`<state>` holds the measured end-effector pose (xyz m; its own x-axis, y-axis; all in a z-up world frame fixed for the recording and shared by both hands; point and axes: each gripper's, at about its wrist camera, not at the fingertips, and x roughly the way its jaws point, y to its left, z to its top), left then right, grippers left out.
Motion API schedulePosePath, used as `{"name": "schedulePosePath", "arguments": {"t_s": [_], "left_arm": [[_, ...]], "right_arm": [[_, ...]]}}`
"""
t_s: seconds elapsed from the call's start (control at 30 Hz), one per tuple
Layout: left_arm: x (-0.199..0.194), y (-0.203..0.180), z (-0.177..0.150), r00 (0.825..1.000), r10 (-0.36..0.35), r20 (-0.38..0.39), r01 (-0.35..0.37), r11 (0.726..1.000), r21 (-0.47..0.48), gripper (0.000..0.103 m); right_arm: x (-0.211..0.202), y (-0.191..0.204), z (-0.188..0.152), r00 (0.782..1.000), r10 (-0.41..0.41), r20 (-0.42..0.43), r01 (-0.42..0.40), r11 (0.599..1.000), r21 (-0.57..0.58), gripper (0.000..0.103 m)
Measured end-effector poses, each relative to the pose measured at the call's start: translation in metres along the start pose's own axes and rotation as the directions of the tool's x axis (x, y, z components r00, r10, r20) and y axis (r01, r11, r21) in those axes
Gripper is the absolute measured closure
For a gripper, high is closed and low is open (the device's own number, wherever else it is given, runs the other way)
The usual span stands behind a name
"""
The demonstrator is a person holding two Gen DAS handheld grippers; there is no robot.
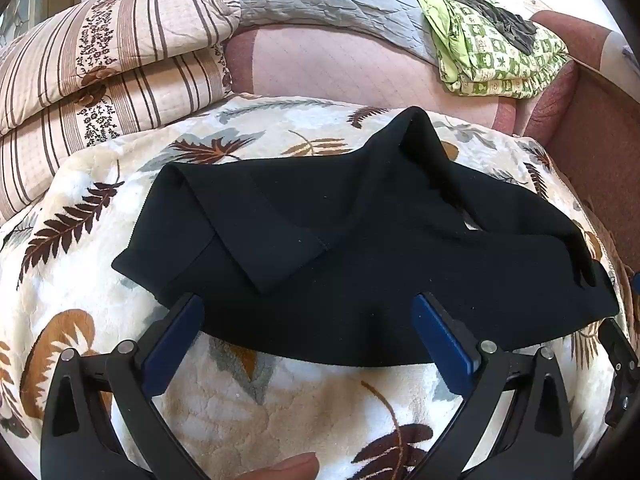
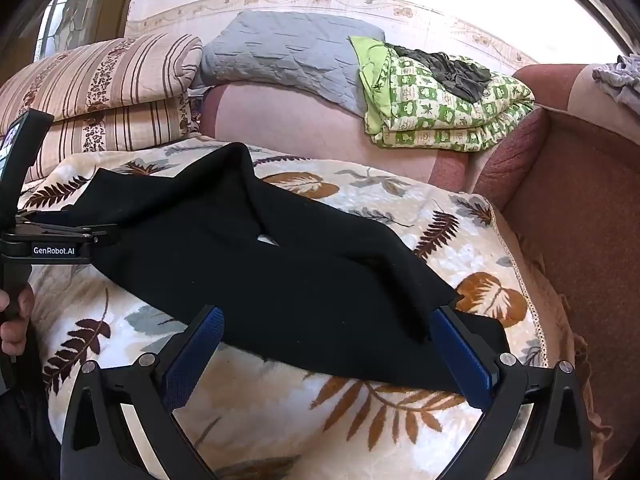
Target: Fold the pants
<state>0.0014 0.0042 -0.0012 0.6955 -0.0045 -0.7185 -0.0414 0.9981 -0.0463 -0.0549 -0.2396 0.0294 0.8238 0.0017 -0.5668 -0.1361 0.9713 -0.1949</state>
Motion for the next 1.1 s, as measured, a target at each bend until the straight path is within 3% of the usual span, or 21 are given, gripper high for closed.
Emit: {"name": "schedulePosePath", "arguments": {"t_s": [0.37,0.5,0.6,0.67,0.73,0.83,0.9,0.97,1.03,1.1], "left_arm": [[0.003,0.0,-0.001,1.0,0.006,-0.014,-0.006,1.0,-0.001,0.0],[-0.001,0.011,0.006,0.996,-0.088,-0.028,0.086,0.995,-0.054,0.0],[-0.018,0.046,0.017,0.994,-0.105,0.003,0.104,0.979,-0.178,0.0],[-0.029,0.081,0.028,0.987,-0.158,0.021,0.158,0.952,-0.261,0.0],[-0.04,0.118,0.038,0.986,-0.154,0.064,0.166,0.934,-0.316,0.0],[-0.046,0.155,0.044,0.968,-0.226,0.11,0.251,0.901,-0.354,0.0],[-0.038,0.17,0.047,0.956,-0.276,0.095,0.292,0.893,-0.342,0.0],[-0.03,0.175,0.046,0.963,-0.258,0.082,0.271,0.902,-0.336,0.0],[-0.017,0.176,0.042,0.962,-0.274,0.012,0.261,0.903,-0.342,0.0],[-0.008,0.173,0.038,0.97,-0.24,-0.045,0.213,0.922,-0.324,0.0]], "right_arm": [[-0.004,-0.004,0.004,1.0,-0.007,0.011,0.007,1.0,0.022,0.001],[-0.004,-0.014,0.004,0.998,-0.055,-0.011,0.055,0.998,0.034,0.001],[-0.005,-0.026,0.002,0.997,-0.077,-0.018,0.078,0.996,0.037,0.001],[-0.012,-0.039,0.003,0.996,-0.091,0.003,0.091,0.995,0.051,0.001],[-0.021,-0.053,0.006,0.993,-0.11,0.028,0.109,0.993,0.052,0.001],[-0.029,-0.077,0.011,0.993,-0.107,0.041,0.105,0.993,0.058,0.001],[-0.027,-0.09,0.017,0.997,-0.076,0.01,0.076,0.995,0.067,0.001],[-0.022,-0.104,0.021,0.998,-0.056,0.015,0.055,0.997,0.052,0.001],[-0.014,-0.115,0.018,0.998,-0.055,0.014,0.054,0.998,0.04,0.001],[-0.002,-0.122,0.006,0.997,-0.062,-0.035,0.065,0.994,0.09,0.001]]}}
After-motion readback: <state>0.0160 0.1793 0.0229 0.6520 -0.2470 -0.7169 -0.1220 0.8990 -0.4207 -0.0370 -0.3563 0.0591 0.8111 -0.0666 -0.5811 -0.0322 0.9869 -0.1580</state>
